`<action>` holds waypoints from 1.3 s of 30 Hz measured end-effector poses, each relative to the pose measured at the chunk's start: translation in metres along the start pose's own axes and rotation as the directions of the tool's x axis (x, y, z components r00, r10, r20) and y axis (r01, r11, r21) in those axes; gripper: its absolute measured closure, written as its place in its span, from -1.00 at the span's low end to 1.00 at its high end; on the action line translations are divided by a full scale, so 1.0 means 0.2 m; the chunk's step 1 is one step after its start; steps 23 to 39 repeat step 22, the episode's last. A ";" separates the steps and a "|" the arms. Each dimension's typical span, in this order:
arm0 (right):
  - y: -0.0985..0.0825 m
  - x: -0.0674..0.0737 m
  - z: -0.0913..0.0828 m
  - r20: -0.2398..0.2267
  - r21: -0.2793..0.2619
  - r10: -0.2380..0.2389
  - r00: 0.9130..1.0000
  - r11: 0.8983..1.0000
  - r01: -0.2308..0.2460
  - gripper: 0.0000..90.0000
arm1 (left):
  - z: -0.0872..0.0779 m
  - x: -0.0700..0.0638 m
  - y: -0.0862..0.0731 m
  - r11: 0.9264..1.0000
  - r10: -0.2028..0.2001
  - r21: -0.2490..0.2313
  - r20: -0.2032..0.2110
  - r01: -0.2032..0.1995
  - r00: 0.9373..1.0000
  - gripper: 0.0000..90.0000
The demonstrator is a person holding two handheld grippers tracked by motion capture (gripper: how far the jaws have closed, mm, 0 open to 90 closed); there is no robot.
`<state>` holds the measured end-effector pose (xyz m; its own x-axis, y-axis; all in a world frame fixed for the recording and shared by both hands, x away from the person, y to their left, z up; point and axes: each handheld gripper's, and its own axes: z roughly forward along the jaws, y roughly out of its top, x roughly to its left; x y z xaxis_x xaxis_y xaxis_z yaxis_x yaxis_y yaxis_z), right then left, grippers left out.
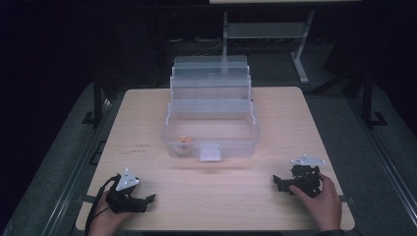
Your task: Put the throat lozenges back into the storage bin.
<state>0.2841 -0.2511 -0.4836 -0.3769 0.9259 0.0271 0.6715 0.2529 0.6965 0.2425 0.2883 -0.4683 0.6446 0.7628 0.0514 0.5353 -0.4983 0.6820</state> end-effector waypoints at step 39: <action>0.00 0.00 0.00 0.000 0.002 -0.001 1.000 1.000 0.001 -1.00 | 0.00 0.01 -0.05 0.998 -0.033 -0.051 0.033 0.035 0.999 -0.76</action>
